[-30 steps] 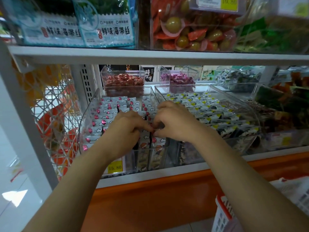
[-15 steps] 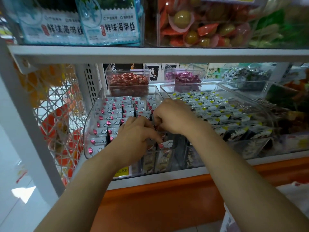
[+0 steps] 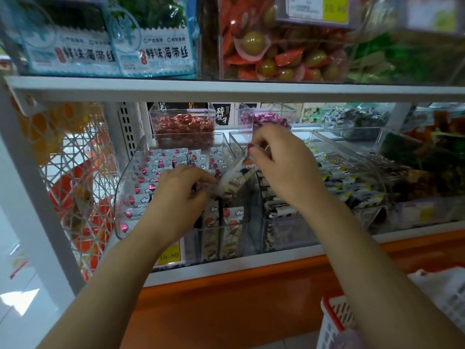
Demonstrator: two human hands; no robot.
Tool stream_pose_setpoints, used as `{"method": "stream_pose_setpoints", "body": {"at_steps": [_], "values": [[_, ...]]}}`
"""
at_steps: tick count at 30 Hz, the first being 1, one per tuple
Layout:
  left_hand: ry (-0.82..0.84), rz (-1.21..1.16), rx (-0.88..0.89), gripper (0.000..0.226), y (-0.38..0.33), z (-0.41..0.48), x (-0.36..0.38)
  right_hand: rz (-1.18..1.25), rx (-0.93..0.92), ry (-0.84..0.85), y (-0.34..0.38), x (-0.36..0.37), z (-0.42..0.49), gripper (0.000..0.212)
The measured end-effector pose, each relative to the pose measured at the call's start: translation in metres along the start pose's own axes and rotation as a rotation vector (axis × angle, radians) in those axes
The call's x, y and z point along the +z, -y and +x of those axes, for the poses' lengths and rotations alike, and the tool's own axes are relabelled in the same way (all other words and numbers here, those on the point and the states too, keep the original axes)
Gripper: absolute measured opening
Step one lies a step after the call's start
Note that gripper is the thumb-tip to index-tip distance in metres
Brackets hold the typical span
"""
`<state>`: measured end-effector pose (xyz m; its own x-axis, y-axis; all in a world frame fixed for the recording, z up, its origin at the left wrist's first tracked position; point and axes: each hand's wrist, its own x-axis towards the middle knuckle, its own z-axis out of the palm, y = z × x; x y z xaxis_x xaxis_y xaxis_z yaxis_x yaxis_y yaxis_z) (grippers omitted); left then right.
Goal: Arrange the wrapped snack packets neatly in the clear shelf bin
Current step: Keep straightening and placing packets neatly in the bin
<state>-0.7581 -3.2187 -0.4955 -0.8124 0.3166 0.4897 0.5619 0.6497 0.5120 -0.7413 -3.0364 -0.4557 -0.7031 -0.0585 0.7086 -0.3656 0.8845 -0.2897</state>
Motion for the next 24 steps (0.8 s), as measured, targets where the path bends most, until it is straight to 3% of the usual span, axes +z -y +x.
{"method": "stream_pose_setpoints", "body": {"at_steps": [6,11,14,19,24], "values": [[0.003,-0.166,-0.076,0.042,-0.006,-0.004,0.005,0.461,0.273,-0.122,-0.007,-0.001,-0.017,0.012],[-0.026,-0.289,-0.148,0.034,-0.006,-0.005,0.002,0.923,0.581,-0.061,-0.013,0.001,-0.028,0.013],[-0.069,-0.507,-0.255,0.012,-0.007,-0.005,-0.002,1.169,0.687,0.003,-0.015,0.001,-0.032,0.011],[-0.092,-1.012,-0.477,0.007,-0.007,-0.003,-0.007,1.378,0.807,0.104,-0.018,-0.002,-0.037,0.011],[-0.106,-1.309,-0.560,0.017,-0.009,-0.001,-0.010,1.478,0.859,0.165,-0.018,0.000,-0.037,0.012]]}}
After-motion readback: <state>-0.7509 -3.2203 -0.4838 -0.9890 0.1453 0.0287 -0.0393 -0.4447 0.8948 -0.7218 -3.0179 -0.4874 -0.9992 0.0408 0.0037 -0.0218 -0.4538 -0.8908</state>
